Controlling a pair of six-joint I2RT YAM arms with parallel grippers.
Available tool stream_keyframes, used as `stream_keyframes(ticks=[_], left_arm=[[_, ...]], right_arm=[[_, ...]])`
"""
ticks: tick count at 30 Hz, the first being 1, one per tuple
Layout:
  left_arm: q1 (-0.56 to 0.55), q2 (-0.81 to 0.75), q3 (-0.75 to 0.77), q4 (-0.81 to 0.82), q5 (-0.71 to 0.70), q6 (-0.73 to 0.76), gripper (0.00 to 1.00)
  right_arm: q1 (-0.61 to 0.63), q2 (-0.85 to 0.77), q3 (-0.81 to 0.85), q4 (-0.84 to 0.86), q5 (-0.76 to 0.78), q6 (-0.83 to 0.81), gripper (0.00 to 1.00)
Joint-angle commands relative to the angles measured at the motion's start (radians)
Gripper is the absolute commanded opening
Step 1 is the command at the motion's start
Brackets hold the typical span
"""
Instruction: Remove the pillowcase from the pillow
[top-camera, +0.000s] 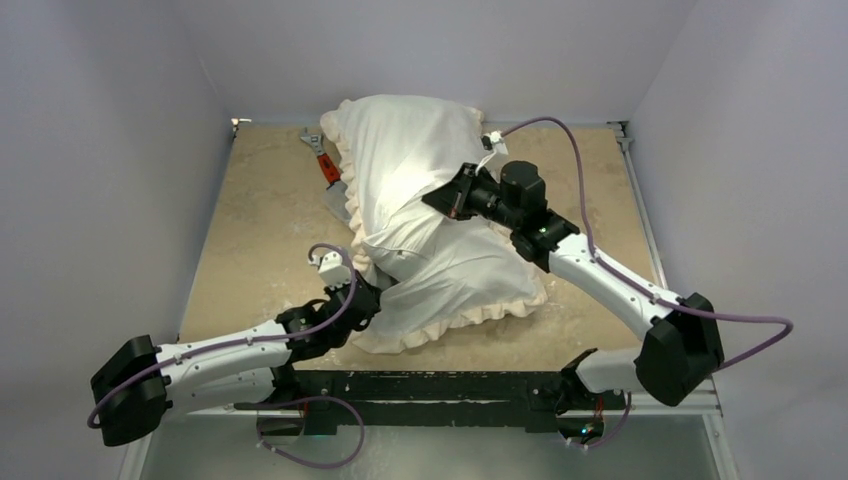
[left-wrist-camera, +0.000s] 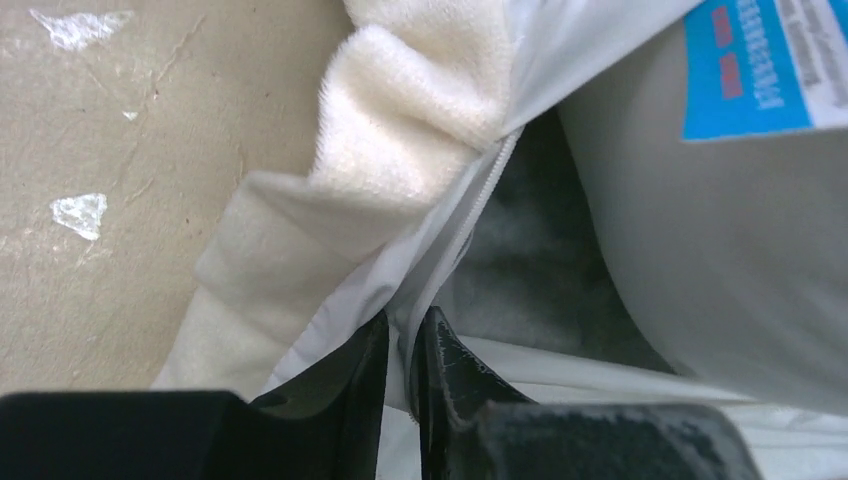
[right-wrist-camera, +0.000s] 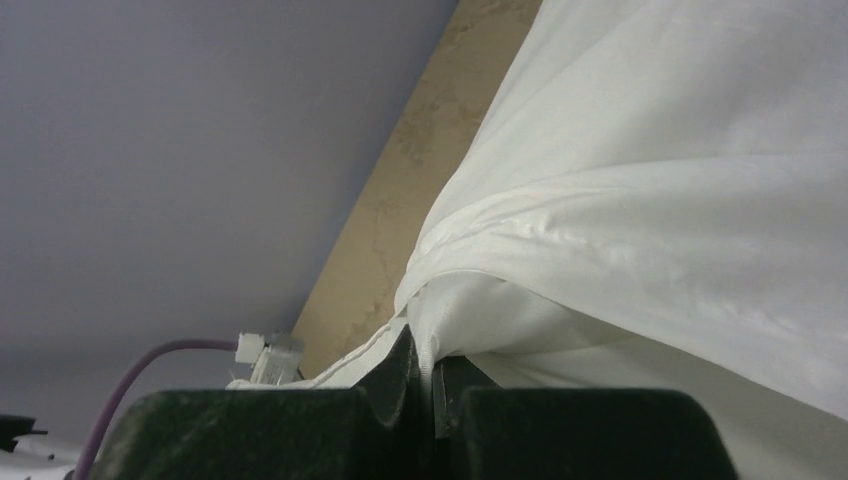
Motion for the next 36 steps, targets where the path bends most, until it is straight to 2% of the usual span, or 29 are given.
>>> stream_keyframes(ticks=[1, 6, 10, 13, 15, 18, 20, 22, 24, 31, 36], left_arm=[[-0.007, 0.036, 0.043, 0.020, -0.106, 0.070, 0.20], [-0.007, 0.043, 0.168, -0.039, -0.084, 0.139, 0.31], [-0.007, -0.041, 0.175, -0.063, 0.030, 0.191, 0.46], [-0.007, -0.112, 0.178, -0.127, 0.067, 0.186, 0.55], [-0.007, -0.145, 0.188, -0.185, 0.074, 0.184, 0.60], [-0.007, -0.163, 0.228, -0.256, 0.071, 0.202, 0.64], [-0.007, -0.156, 0.272, -0.283, 0.076, 0.230, 0.67], [-0.007, -0.130, 0.336, -0.314, 0.086, 0.276, 0.69], [-0.007, -0.087, 0.407, -0.355, 0.085, 0.302, 0.70], [-0.007, 0.125, 0.630, -0.389, 0.108, 0.416, 0.74], [-0.007, 0.212, 0.723, -0.356, 0.143, 0.466, 0.76]], right_arm=[[-0.025, -0.119, -0.014, 0.264, -0.034, -0.021, 0.00], [-0.024, -0.061, -0.033, 0.241, 0.005, -0.064, 0.00], [-0.019, 0.018, -0.045, 0.215, 0.013, -0.083, 0.00], [-0.002, 0.048, -0.056, 0.208, 0.028, -0.098, 0.00], [0.011, 0.055, -0.057, 0.194, 0.047, -0.108, 0.04], [0.020, 0.047, -0.056, 0.159, 0.064, -0.121, 0.17], [0.020, 0.025, -0.052, 0.120, 0.089, -0.127, 0.31], [0.021, -0.010, -0.047, 0.067, 0.142, -0.131, 0.50], [0.021, -0.057, -0.044, 0.009, 0.209, -0.128, 0.63], [0.019, -0.156, -0.030, -0.242, 0.384, -0.010, 0.83], [0.017, -0.233, -0.048, -0.418, 0.527, 0.107, 0.96]])
